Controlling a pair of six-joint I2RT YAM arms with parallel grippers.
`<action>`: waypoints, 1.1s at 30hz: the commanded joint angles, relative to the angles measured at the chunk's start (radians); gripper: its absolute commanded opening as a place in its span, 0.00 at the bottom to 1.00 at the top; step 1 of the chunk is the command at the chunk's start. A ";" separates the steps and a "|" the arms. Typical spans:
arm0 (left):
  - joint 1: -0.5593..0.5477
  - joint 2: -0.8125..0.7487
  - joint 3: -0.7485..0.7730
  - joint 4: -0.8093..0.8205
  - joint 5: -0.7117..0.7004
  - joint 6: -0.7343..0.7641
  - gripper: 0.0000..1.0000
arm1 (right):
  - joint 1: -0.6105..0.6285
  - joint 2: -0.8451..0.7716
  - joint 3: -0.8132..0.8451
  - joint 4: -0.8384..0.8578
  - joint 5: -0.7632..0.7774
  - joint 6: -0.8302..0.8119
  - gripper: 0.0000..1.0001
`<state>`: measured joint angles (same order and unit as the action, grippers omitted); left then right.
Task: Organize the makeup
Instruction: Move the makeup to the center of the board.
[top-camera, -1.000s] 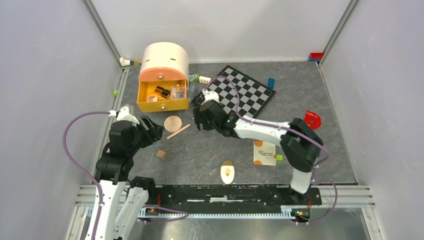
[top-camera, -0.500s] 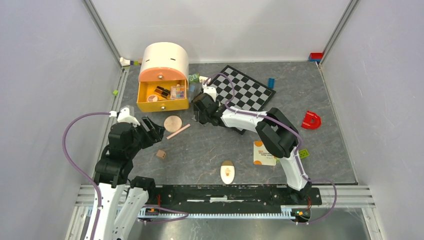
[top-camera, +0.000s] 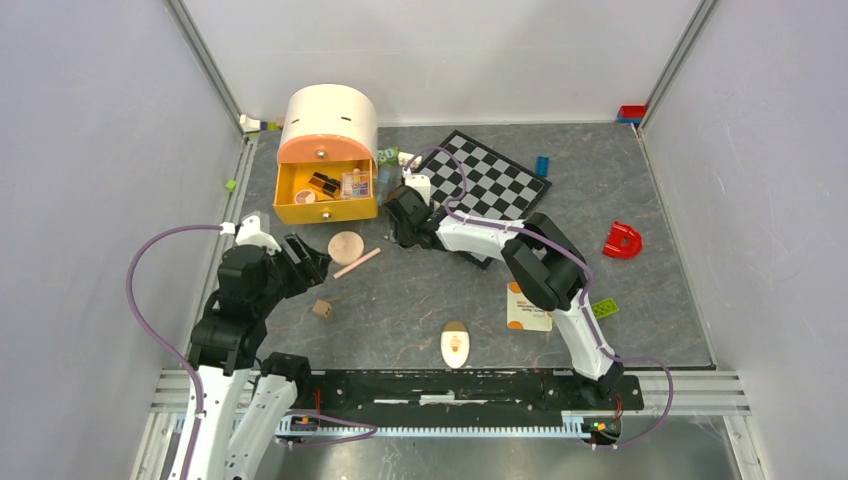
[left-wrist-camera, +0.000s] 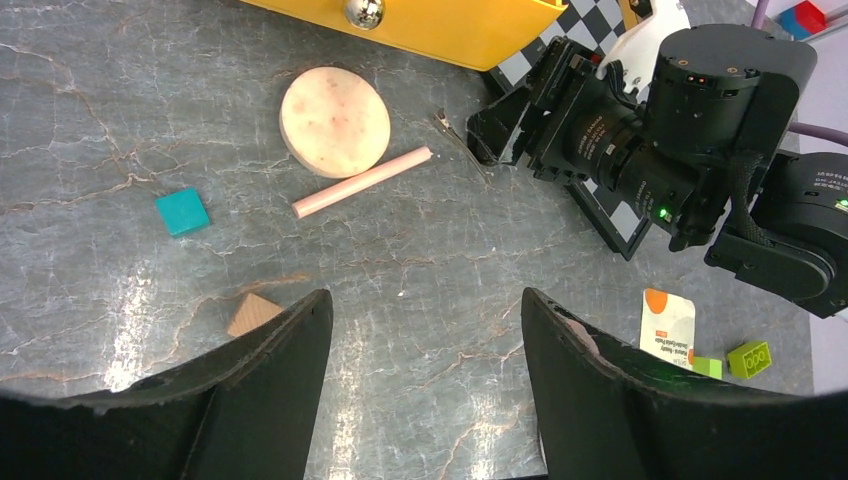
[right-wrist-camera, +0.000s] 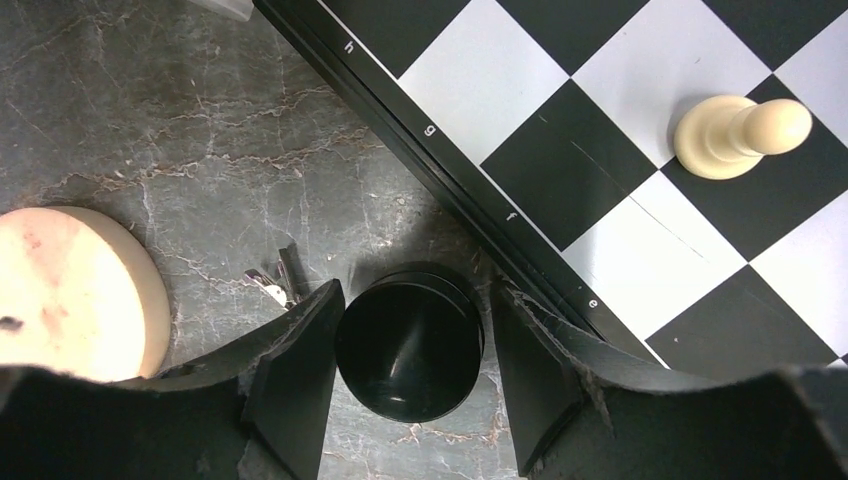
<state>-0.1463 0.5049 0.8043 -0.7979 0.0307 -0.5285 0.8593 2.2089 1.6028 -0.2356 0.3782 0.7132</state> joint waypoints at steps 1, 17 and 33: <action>-0.003 -0.002 -0.005 0.040 0.018 0.037 0.76 | -0.002 0.002 0.010 -0.027 0.028 -0.017 0.61; -0.003 0.010 -0.013 0.053 0.035 0.045 0.77 | 0.049 -0.334 -0.378 0.173 -0.035 -0.307 0.33; -0.003 0.033 -0.004 0.057 0.104 0.049 0.77 | 0.229 -0.533 -0.771 0.331 -0.283 -0.427 0.46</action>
<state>-0.1474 0.5289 0.7948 -0.7750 0.1108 -0.5270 1.0706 1.7153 0.8764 0.0330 0.1043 0.2916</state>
